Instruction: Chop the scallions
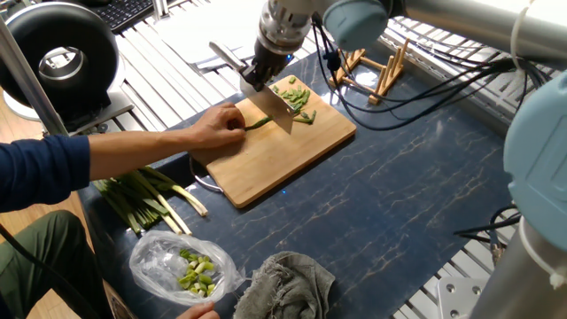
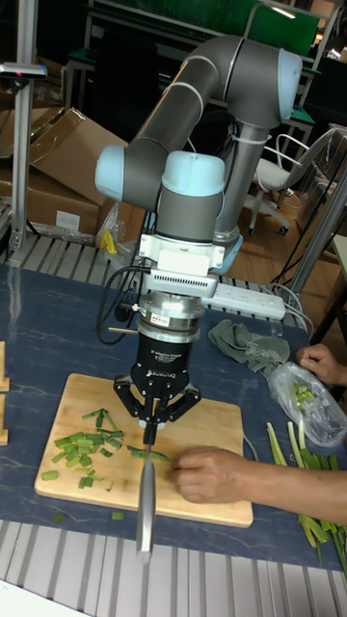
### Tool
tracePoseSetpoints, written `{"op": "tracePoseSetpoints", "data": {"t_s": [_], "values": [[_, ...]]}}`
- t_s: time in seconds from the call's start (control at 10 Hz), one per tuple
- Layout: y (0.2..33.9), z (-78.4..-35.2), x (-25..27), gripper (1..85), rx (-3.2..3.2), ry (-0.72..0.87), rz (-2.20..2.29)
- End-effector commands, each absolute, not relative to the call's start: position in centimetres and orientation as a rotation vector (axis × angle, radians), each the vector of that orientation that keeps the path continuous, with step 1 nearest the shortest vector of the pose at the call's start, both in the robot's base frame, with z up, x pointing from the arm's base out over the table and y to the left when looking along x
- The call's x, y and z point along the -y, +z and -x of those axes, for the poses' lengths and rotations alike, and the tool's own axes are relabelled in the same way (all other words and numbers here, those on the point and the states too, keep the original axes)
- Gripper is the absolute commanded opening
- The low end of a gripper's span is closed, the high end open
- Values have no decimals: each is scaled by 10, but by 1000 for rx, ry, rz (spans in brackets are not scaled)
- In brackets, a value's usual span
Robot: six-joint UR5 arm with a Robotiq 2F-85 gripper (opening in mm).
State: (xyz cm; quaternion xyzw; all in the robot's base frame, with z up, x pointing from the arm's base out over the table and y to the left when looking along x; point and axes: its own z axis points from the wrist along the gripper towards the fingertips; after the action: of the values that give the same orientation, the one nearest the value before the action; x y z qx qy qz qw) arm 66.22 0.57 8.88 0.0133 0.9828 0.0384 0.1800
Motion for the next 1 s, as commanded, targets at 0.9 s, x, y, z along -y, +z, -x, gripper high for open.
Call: {"op": "tracePoseSetpoints", "data": {"t_s": [0.9], "values": [[78, -656, 0, 13, -2737, 108, -36]]}}
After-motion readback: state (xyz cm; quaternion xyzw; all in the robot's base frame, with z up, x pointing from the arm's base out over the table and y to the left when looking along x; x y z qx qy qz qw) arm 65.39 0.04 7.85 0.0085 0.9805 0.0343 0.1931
